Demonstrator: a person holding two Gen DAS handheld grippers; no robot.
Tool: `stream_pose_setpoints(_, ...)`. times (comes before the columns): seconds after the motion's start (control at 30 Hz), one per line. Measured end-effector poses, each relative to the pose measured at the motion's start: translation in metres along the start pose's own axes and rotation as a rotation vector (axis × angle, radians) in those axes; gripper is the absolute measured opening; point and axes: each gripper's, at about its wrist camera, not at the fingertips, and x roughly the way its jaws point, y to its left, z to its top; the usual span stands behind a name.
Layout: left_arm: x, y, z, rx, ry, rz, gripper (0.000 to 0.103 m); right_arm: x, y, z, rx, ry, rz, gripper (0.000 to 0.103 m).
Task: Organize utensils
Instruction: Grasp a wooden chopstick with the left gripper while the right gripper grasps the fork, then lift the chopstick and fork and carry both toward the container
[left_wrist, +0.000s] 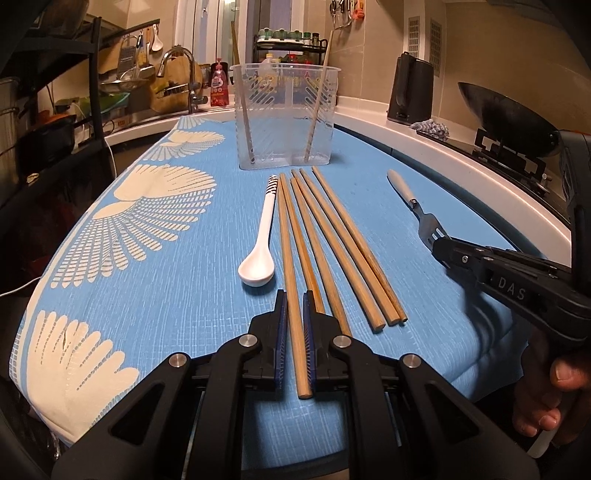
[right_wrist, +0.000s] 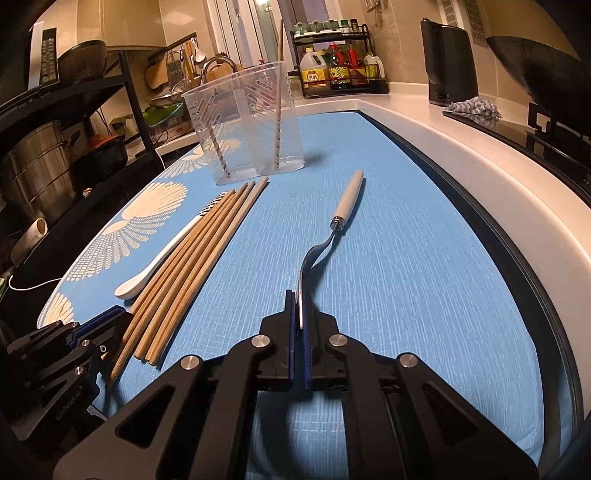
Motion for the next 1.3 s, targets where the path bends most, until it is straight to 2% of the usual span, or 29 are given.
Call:
stream_pose_setpoints(0.1,0.000,-0.001,0.001,0.000,-0.001,0.003,0.009,0.001,0.000,0.003,0.002,0.003,0.002,0.002)
stream_pose_setpoints(0.4,-0.007,0.007,0.009,-0.034,-0.011,-0.002,0.007,-0.025,0.008,0.018,-0.027,-0.043,-0.007,0.001)
stream_pose_setpoints(1.07,-0.062,0.031,0.055,-0.055,-0.217,-0.029,0.007,-0.097,0.026,0.065,-0.077,-0.163,0.016,0.001)
stream_pose_setpoints(1.3,-0.070,0.037,0.076,-0.057,-0.242,-0.046,0.007,-0.107,0.025,0.080,-0.077,-0.181,0.029,0.001)
